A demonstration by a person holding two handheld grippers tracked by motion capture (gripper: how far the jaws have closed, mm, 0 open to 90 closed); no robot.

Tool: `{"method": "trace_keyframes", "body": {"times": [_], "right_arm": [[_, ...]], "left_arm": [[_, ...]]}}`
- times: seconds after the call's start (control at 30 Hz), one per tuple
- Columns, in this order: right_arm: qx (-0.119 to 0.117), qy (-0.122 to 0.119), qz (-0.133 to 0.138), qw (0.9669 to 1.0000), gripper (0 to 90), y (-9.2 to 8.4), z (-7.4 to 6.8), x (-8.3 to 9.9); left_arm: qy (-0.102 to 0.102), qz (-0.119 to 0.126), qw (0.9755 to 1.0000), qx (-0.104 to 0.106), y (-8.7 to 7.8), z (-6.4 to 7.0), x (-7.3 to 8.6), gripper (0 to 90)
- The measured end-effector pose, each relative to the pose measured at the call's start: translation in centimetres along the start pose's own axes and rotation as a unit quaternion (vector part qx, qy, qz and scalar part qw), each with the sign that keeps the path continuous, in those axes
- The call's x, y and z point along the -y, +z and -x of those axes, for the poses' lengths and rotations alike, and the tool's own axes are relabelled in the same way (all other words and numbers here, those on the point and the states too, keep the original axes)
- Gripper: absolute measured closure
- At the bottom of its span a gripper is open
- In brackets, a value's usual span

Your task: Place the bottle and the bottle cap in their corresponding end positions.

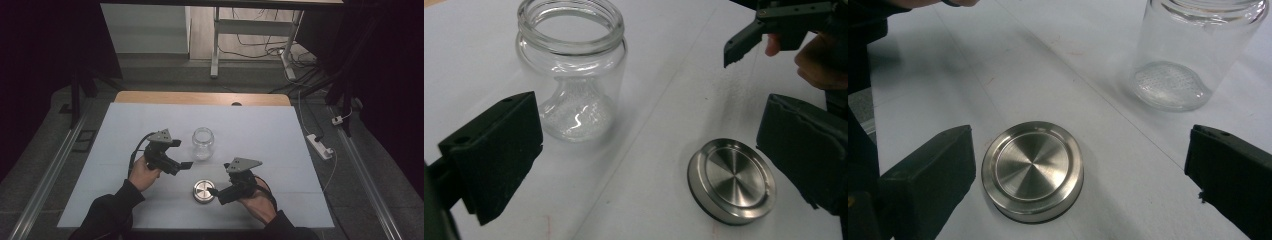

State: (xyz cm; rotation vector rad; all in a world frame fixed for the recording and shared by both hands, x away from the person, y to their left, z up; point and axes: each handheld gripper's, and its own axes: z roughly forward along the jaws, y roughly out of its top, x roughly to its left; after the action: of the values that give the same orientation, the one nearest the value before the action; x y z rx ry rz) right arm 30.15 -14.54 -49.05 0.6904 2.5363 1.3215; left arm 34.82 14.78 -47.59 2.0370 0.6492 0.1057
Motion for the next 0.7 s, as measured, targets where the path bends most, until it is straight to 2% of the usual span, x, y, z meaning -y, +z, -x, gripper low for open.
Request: {"method": "trace_keyframes", "body": {"times": [0.3,0.7], "right_arm": [[0.0,0.0,0.0,1.0,0.0,-0.5,0.1,0.0],[0.003,-0.005,-0.003,1.0,0.0,-1.1,0.1,0.2]], "left_arm": [[0.006,0.003,0.9999,0.011,-0.9,1.2,0.8,0.0],[0.012,0.001,0.9999,0.012,-1.8,2.4,1.7,0.0]]}}
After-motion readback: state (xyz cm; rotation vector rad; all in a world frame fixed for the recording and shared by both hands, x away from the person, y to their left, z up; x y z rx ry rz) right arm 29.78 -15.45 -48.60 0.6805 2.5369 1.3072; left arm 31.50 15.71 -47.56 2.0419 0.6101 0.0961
